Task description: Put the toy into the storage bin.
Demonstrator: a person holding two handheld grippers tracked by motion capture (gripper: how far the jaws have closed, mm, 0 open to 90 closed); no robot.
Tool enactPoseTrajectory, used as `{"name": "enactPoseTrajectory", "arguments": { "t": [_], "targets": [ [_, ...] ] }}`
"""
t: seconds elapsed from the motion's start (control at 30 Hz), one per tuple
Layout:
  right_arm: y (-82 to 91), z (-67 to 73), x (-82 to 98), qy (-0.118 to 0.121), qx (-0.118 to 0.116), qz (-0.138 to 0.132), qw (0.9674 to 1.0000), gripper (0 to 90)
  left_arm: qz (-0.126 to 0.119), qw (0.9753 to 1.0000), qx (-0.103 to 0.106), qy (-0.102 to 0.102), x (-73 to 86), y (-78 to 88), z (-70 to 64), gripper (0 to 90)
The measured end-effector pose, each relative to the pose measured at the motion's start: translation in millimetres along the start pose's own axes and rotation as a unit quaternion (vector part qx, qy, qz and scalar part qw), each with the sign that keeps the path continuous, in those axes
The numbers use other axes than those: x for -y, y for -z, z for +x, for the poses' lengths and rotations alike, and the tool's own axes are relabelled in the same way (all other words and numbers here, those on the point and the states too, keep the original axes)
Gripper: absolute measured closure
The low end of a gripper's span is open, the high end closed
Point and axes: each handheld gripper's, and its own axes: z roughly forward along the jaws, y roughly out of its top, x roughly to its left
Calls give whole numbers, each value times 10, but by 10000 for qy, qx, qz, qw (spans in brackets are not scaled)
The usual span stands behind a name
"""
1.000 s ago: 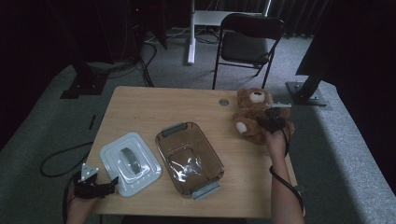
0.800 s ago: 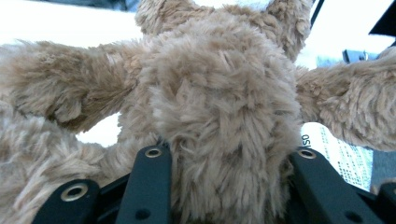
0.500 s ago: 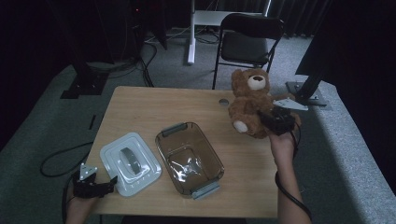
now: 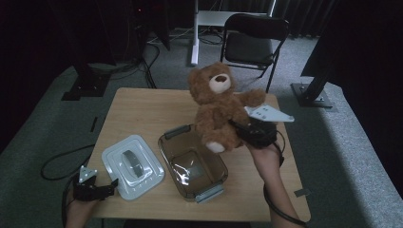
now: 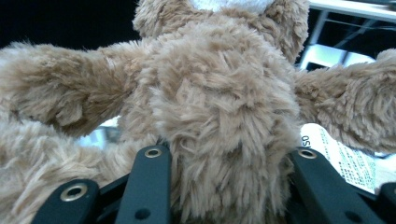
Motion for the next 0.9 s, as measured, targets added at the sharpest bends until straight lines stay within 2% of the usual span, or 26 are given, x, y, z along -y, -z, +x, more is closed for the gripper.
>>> {"name": "enactPoseTrajectory", "arguments": {
  "t": [0.17, 0.23, 0.3, 0.33, 0.37, 0.43, 0.47, 0.53, 0.7, 0.73, 0.8, 0.83, 0.9],
  "targets": [
    [-154, 307, 121, 141, -346, 149, 9992, 647, -15, 10000, 22, -9, -10, -17, 5, 5],
    [-233, 440, 211, 197, -508, 271, 9981, 647, -22, 10000, 32, -25, -17, -26, 10, 5],
    [-316, 556, 306, 269, -571, 436, 9971, 645, -6, 10000, 48, -31, -30, -38, 11, 6],
    [-386, 643, 394, 431, -604, 615, 9953, 645, -3, 10000, 47, -56, -34, -41, 10, 5],
    [-439, 691, 459, 492, -622, 725, 9942, 645, -8, 10000, 55, -58, -39, -46, 4, 6],
    [-599, 812, 664, 677, -668, 1143, 9889, 643, -5, 9999, 61, -82, -43, -51, -6, 5],
    [-620, 840, 718, 733, -657, 1191, 9880, 636, -1, 9999, 76, -95, -43, -54, -12, 5],
    [-626, 889, 796, 863, -579, 1228, 9870, 632, 66, 9998, 71, -146, -41, -73, -29, 5],
    [-635, 888, 918, 860, -600, 1366, 9851, 633, 118, 9996, 46, -264, -54, -96, -67, 6],
    [-631, 883, 933, 942, -544, 1399, 9842, 632, 115, 9996, 47, -266, -54, -95, -68, 6],
    [-617, 868, 940, 930, -532, 1400, 9843, 632, 108, 9997, 68, -224, -55, -95, -61, 6],
    [-580, 807, 943, 817, -593, 1381, 9853, 632, 96, 9997, 85, -203, -55, -96, -56, 6],
    [-551, 751, 954, 779, -594, 1406, 9852, 632, 90, 9998, 101, -178, -57, -96, -50, 6]
  ]
}}
